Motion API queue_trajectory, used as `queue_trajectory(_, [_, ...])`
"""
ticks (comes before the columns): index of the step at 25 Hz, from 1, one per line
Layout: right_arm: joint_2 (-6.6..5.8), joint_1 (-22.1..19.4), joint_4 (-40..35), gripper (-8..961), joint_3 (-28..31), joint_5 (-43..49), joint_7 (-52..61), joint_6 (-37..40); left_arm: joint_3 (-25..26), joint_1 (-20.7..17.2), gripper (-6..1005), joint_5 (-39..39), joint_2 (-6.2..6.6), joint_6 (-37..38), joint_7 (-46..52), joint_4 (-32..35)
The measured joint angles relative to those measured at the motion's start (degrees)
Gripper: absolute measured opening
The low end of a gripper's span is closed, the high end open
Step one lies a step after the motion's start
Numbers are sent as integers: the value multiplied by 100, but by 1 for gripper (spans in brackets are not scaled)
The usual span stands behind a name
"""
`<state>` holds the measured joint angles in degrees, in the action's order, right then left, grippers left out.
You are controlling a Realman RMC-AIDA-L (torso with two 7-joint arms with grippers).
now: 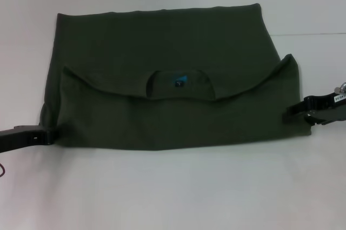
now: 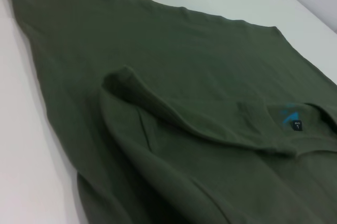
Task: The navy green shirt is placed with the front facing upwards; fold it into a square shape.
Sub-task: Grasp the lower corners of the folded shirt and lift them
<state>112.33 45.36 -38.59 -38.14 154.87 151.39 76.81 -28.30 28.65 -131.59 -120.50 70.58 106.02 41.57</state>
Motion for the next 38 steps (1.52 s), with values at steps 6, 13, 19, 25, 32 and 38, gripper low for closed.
queue_trajectory(6, [-1, 0, 13, 597, -56, -12, 0, -7, -1, 2, 51, 2, 0, 0, -2, 0])
queue_trajectory(13, [-1, 5, 15, 345, -74, 5, 1, -9, -18, 22, 52, 2, 6, 0, -1, 0])
queue_trajectory(19, [-3, 8, 6, 161, -124, 6, -37, -9, -14, 29, 52, -4, 11, 28, 71, 7])
queue_trajectory(25, [-32, 17, 1, 36, -128, -23, -229, 211, 28, -13, 53, -58, 119, 438, 438, 170])
queue_trajectory(32, [-124, -36, -8, 36, -134, -27, -495, 1030, 98, -207, 53, -426, 259, 1406, 1167, 754])
queue_trajectory(38, [-148, -165, -9, 35, -172, 13, -781, 1845, 496, -237, 53, -1105, 368, 2353, 1531, 1165])
